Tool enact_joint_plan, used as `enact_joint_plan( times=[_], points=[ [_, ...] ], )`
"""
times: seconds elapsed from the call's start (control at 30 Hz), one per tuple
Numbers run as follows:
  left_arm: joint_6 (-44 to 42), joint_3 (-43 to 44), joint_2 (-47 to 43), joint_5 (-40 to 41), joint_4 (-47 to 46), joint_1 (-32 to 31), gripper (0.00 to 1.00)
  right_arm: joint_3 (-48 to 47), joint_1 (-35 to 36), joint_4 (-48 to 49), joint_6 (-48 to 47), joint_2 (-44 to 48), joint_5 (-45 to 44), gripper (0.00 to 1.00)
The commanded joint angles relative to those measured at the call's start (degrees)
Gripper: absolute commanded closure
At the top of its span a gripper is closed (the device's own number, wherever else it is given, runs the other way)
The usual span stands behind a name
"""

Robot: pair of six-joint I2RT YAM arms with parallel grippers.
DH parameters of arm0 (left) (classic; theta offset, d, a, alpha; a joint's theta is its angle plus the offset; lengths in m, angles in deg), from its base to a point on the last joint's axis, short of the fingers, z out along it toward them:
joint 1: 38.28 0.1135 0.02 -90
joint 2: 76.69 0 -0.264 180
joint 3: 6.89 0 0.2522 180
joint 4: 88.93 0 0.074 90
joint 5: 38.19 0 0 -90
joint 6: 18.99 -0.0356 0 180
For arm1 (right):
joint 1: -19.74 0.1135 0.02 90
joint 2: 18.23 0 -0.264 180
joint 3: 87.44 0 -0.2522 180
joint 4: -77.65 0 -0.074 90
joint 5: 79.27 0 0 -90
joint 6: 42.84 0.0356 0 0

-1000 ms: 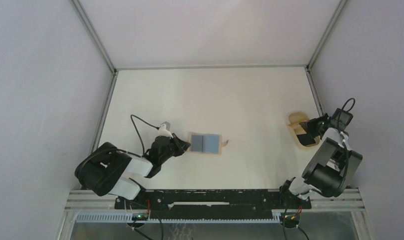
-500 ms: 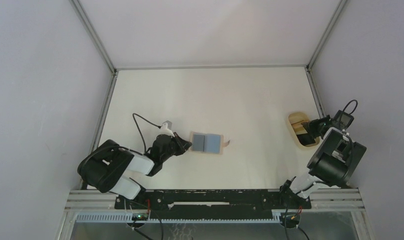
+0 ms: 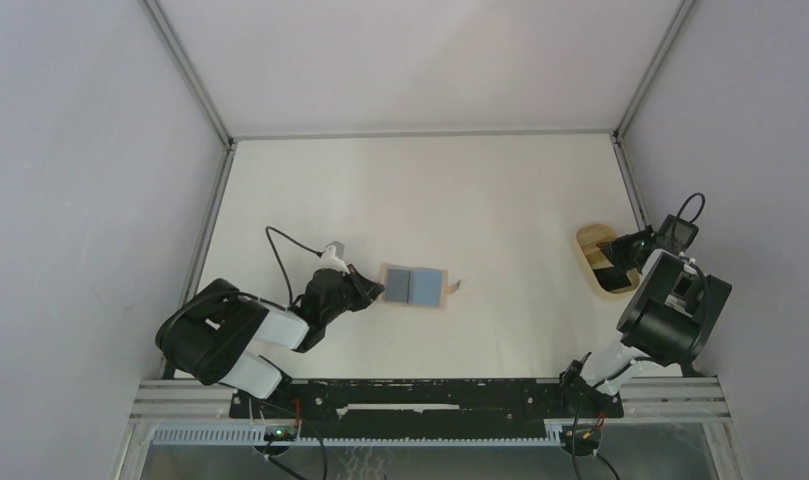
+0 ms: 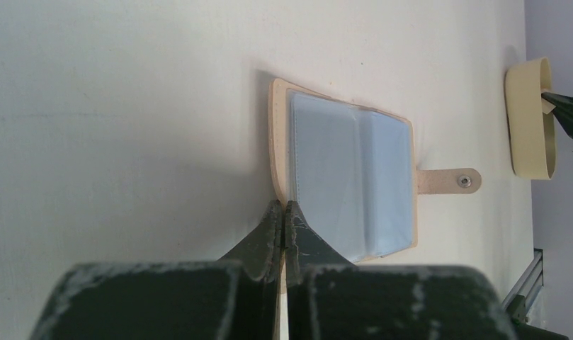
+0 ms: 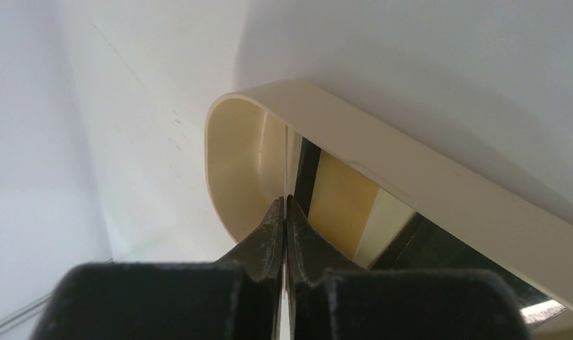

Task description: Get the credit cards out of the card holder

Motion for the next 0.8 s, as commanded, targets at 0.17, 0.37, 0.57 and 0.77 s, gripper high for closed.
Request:
enact_joint_plan(
  times=[0.17,0.37,0.57,0.77],
  points=[
    [-1.36,1.21,-1.34,-0.87,2.08,0.62,1.00,-3.99,2.06,-5.68,-1.59,1.72,-5.77,0.65],
    [-1.40,1.44,-1.05,-1.30,2.11,0.62,1.00,-6.35,2.15,-14.35,-3.98,5.07,-7.05,0.48],
    [-1.49,1.19,-1.39,-1.57,2.25,0.61,1.00,-9.36,5.16,-20.70,-7.90,10.38,-11.85,0.46],
    [-1.62,0.76,-2.04,-1.73,2.18,0.69,1.00,-16.49,20.09,-29.88,-21.93,7.93,-24.71,0.37]
  ],
)
